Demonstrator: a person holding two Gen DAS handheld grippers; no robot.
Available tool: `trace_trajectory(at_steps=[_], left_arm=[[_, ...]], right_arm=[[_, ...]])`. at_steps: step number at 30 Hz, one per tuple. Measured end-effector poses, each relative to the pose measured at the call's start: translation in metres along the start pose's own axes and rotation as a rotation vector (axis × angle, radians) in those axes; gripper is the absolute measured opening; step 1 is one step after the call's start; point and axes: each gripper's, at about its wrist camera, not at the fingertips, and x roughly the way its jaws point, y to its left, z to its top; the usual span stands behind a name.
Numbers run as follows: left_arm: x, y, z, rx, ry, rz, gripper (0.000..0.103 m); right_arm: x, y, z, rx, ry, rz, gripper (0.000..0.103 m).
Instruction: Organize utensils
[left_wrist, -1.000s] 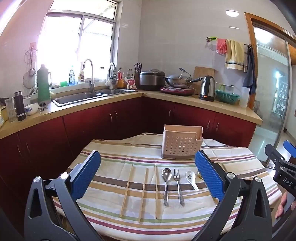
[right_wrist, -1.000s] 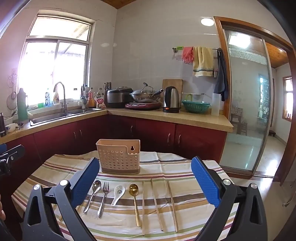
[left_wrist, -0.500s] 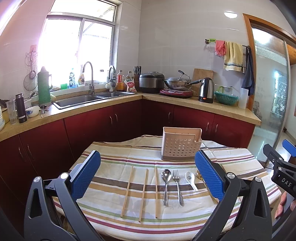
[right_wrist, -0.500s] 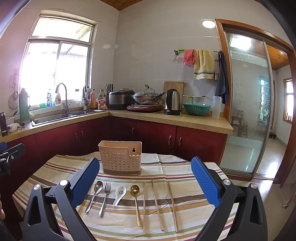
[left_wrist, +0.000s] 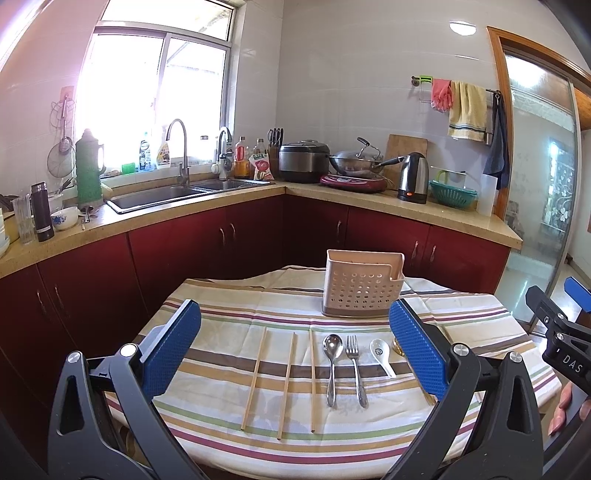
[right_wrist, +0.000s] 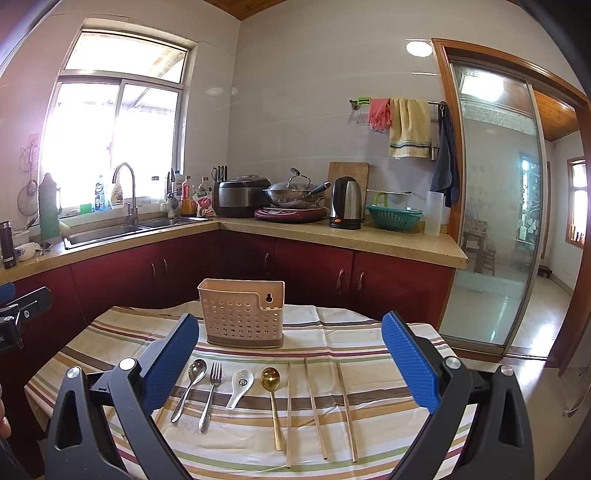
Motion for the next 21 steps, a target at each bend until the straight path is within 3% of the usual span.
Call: trace_trajectory(at_steps=[21], left_arm=[[0.0005, -0.0010, -0.0027, 0.000, 0.004, 0.003, 0.099]], right_arm=[[0.0033, 0.0039, -0.0073, -0.005, -0.004, -0.001, 0.097]])
